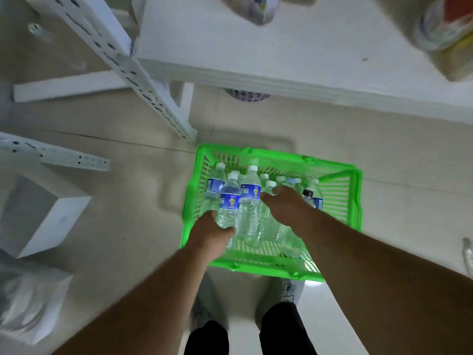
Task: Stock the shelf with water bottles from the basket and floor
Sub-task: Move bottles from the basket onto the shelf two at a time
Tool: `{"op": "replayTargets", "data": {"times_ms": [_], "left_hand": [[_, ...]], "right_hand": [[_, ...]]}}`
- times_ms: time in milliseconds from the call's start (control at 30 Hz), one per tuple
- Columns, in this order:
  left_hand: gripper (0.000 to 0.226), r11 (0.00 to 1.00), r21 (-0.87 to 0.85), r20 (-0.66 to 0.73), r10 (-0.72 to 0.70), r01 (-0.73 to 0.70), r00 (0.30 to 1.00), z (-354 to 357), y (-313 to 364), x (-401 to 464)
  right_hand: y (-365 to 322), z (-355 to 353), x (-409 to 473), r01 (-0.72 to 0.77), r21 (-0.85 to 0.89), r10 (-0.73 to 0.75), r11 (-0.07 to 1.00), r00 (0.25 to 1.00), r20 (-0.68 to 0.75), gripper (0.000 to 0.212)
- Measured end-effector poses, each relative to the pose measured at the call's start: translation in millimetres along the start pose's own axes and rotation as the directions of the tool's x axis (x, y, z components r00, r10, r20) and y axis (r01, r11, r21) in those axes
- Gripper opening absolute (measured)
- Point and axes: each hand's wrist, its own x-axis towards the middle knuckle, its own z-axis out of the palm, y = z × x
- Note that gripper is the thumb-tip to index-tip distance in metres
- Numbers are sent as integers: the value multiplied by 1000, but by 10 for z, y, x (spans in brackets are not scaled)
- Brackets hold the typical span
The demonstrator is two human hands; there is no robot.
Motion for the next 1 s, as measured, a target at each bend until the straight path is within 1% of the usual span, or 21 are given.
{"op": "replayTargets", "data": {"times_ms": [100,200,300,367,433,533,567,633,767,800,833,900,933,1000], "left_hand": [[71,1000,-15,0,-23,23,1000,322,-182,415],[75,999,-14,-26,-50,50,998,540,-306,709],[66,998,14,-108,-58,60,992,673,-366,905],[61,997,64,-155,-42,52,987,753,-357,978],[65,992,109,-182,-40,61,983,816,-322,1007],[70,987,129,-203,-69,96,977,870,-294,1056],[69,988,115,-202,-78,103,976,868,-300,1074],[64,993,58,-179,-94,106,979,844,-331,1102],[52,988,-129,-109,-99,85,989,741,-373,1058],[50,983,-170,-96,-89,72,991,702,-376,1028],[48,978,-202,-86,-73,55,994,657,-373,990],[43,969,-246,-78,-49,28,996,539,-352,858],[40,964,-265,-87,-33,8,996,467,-331,762],[35,955,-293,-118,5,-39,993,296,-263,507]], "right_hand": [[125,261,545,-5,10,4,1000,1000,18,59],[155,397,897,12,-27,-11,1000,999,39,41],[132,485,1127,21,-40,-20,999,999,41,36],[99,525,1223,10,-34,-8,999,999,46,31],[56,562,1294,7,-9,-6,1000,998,59,34],[54,571,1376,-2,58,-2,998,997,72,50],[56,554,1376,-10,84,4,996,997,71,49],[61,506,1350,-40,138,31,990,997,70,41],[61,514,1291,-89,281,58,956,991,117,27],[65,536,1268,-77,309,44,948,993,112,30],[62,546,1218,-51,332,20,942,995,98,38],[64,538,1066,5,375,-22,927,999,40,51],[64,501,973,48,375,-53,926,999,2,52],[31,347,709,144,343,-136,928,990,-46,45]]}}
